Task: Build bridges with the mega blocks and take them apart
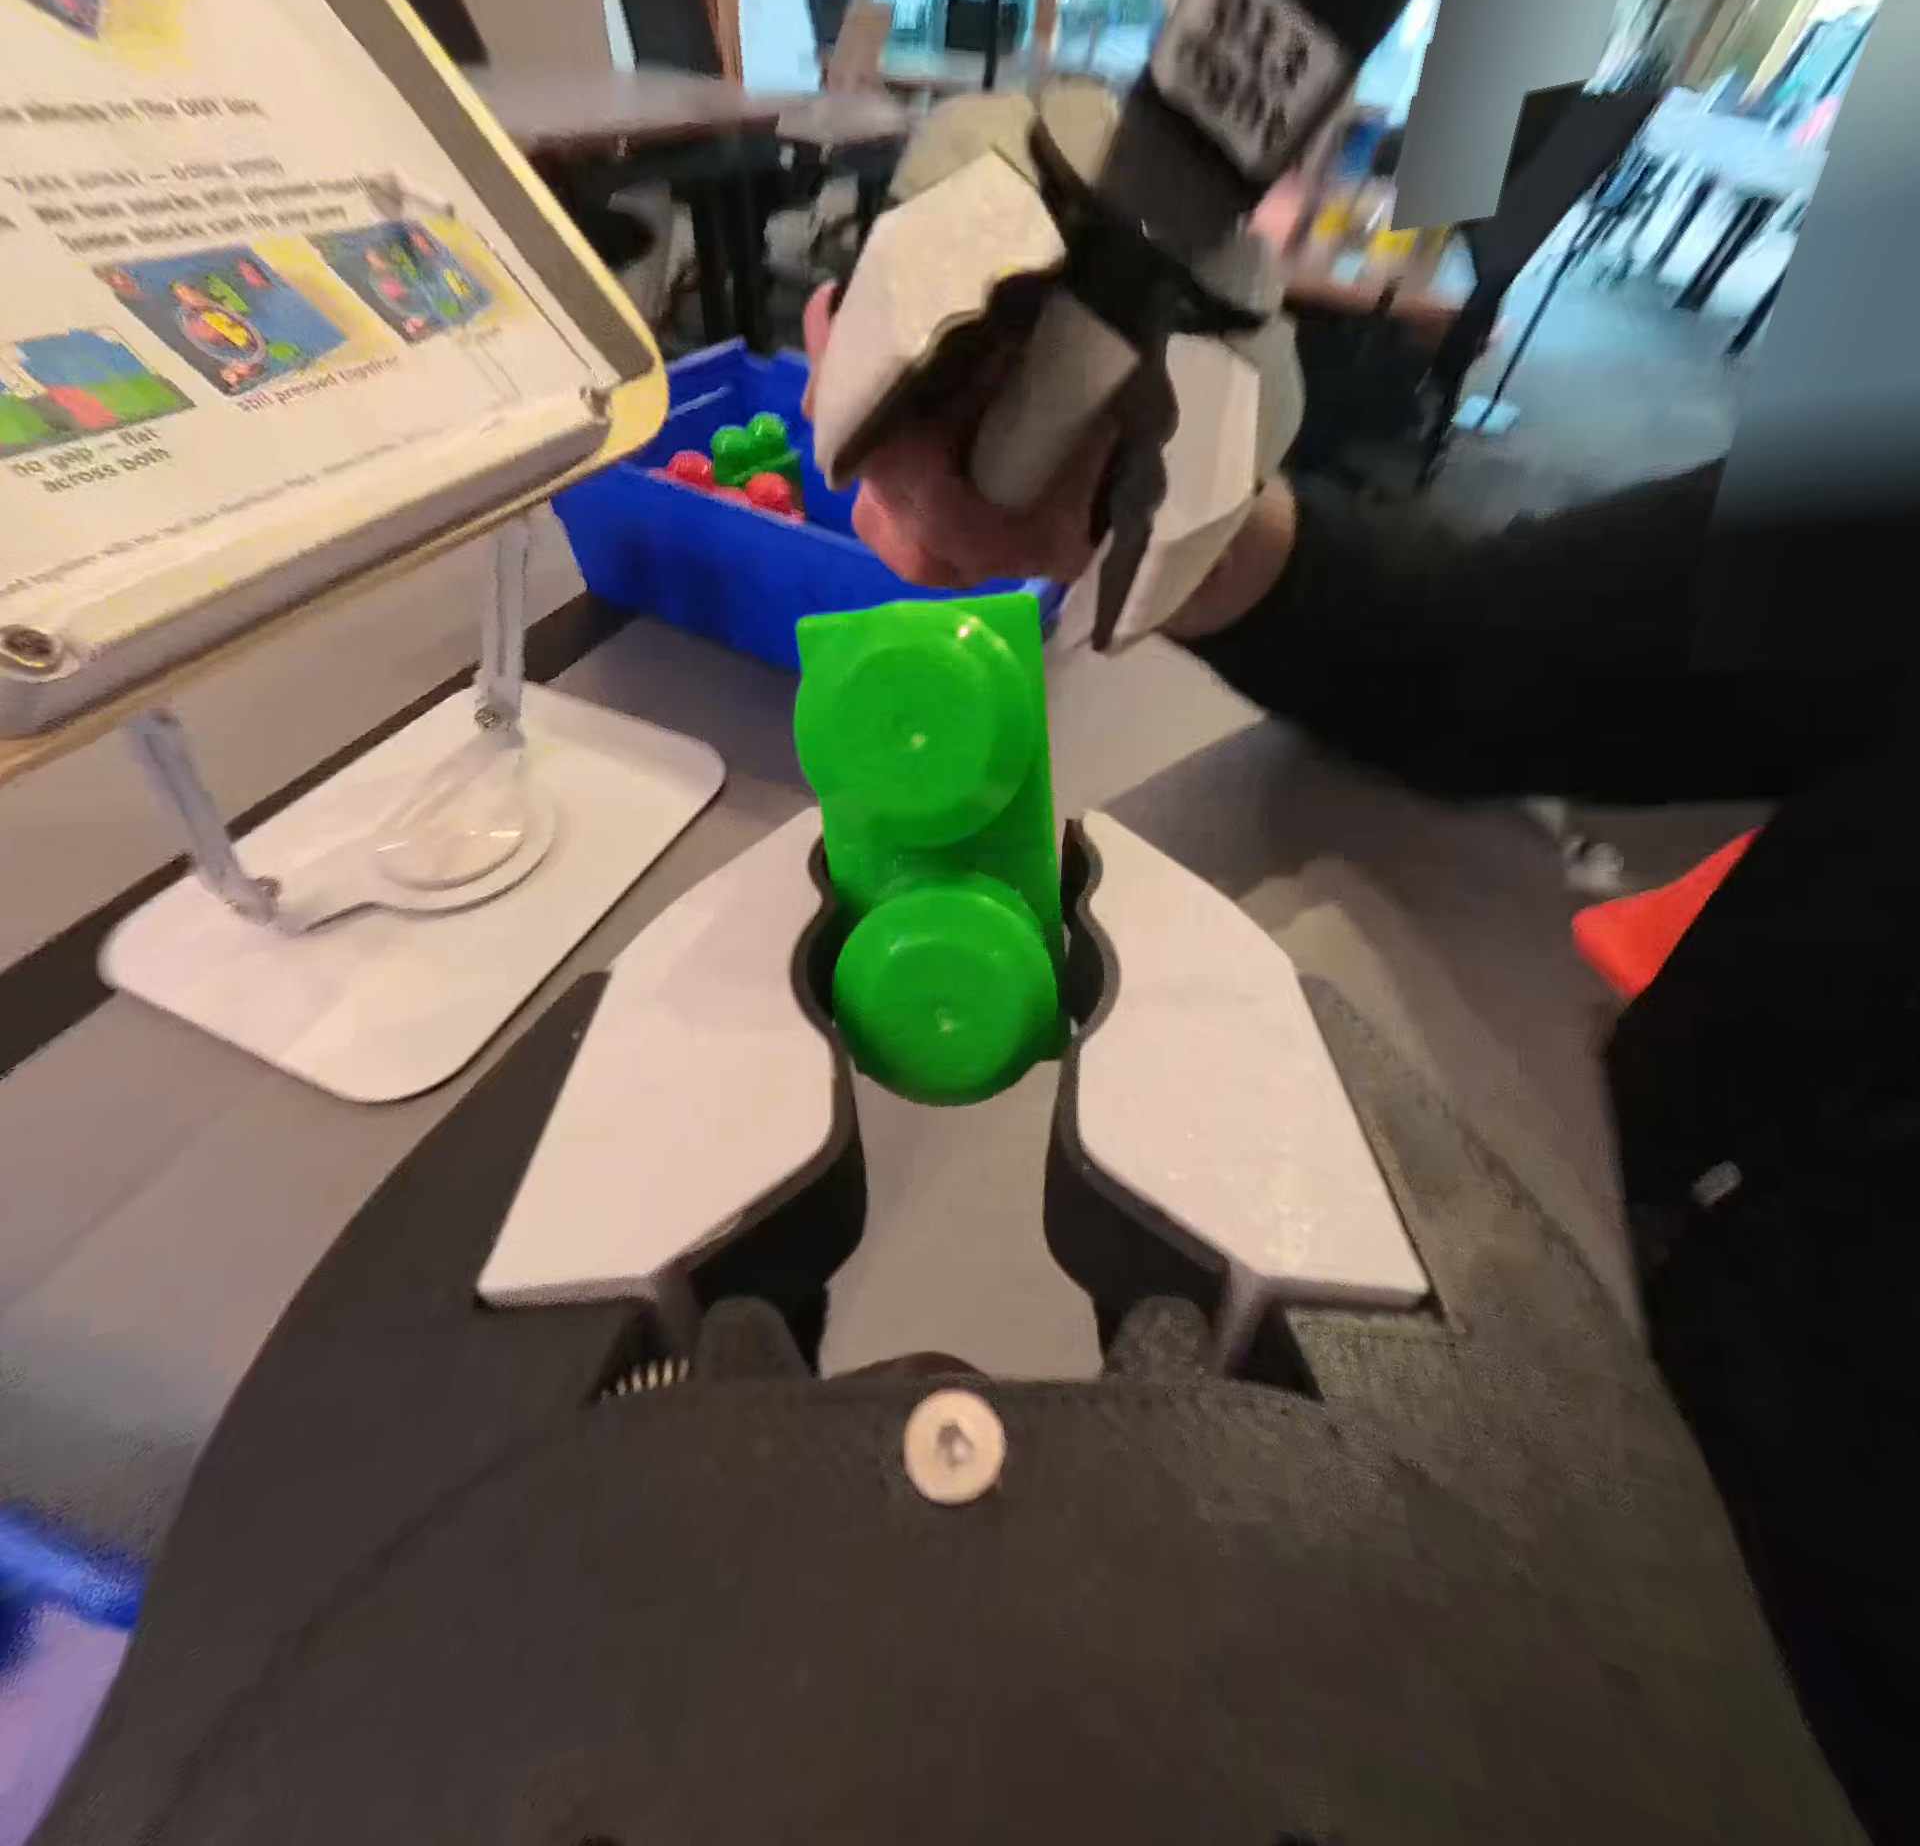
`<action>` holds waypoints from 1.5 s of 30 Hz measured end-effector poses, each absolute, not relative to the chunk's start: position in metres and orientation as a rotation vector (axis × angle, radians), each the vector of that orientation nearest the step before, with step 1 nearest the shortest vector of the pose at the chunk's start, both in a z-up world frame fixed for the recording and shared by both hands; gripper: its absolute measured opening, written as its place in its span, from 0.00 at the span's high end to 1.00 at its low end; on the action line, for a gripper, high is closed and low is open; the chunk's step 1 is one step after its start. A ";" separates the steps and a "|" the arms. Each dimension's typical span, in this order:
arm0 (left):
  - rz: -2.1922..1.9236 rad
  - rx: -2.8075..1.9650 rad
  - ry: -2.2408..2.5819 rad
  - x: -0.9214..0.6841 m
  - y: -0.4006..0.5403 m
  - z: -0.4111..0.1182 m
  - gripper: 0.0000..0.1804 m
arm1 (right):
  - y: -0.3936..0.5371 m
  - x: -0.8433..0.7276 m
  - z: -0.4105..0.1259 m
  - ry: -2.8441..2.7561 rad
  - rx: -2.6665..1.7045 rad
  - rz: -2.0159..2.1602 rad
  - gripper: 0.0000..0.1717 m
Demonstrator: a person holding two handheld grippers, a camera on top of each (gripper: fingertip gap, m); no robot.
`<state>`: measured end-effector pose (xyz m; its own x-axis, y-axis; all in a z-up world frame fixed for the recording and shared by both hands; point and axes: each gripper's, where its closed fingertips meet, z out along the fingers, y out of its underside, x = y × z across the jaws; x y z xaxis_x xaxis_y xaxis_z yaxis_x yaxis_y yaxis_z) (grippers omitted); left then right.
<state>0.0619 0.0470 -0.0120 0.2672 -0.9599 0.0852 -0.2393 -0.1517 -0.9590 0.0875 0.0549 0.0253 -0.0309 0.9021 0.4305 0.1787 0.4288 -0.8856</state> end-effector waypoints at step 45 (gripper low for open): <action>-1.021 -1.506 1.011 0.101 0.063 -0.001 0.81 | 0.070 0.092 0.044 -1.113 -1.065 1.441 0.82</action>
<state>0.1007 0.0626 -0.0008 0.2903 -0.9512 0.1048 -0.0957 -0.1378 -0.9858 0.0920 0.0701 0.0438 -0.1271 0.9895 -0.0688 -0.1838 -0.0916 -0.9787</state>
